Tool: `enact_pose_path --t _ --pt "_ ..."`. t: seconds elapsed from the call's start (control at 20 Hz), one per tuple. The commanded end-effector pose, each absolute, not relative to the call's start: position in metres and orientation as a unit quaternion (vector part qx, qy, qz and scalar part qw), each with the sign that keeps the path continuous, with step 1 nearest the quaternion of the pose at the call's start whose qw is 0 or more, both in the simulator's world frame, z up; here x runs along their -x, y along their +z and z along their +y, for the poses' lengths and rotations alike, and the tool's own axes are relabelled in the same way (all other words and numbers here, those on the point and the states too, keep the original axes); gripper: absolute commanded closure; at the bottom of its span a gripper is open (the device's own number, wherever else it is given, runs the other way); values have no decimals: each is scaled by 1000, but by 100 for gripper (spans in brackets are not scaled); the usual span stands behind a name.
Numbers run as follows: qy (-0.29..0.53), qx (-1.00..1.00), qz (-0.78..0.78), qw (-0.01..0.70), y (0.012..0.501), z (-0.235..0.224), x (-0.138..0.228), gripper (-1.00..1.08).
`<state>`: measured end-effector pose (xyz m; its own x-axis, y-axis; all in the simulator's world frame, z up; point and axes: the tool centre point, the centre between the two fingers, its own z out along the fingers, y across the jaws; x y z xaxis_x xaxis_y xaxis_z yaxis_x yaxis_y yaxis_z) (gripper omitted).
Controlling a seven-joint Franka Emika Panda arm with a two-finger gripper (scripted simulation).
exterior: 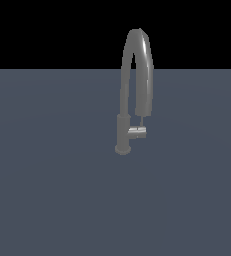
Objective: Turn on the faucet by rotating a designated handle.
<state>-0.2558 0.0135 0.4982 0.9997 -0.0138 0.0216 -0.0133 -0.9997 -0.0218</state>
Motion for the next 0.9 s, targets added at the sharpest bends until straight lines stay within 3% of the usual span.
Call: enact_pose_path --t 0.0,0.85 --pt "-11 1000 7 11 498 14 256 108" --pt "37 997 51 53 492 9 215 108"
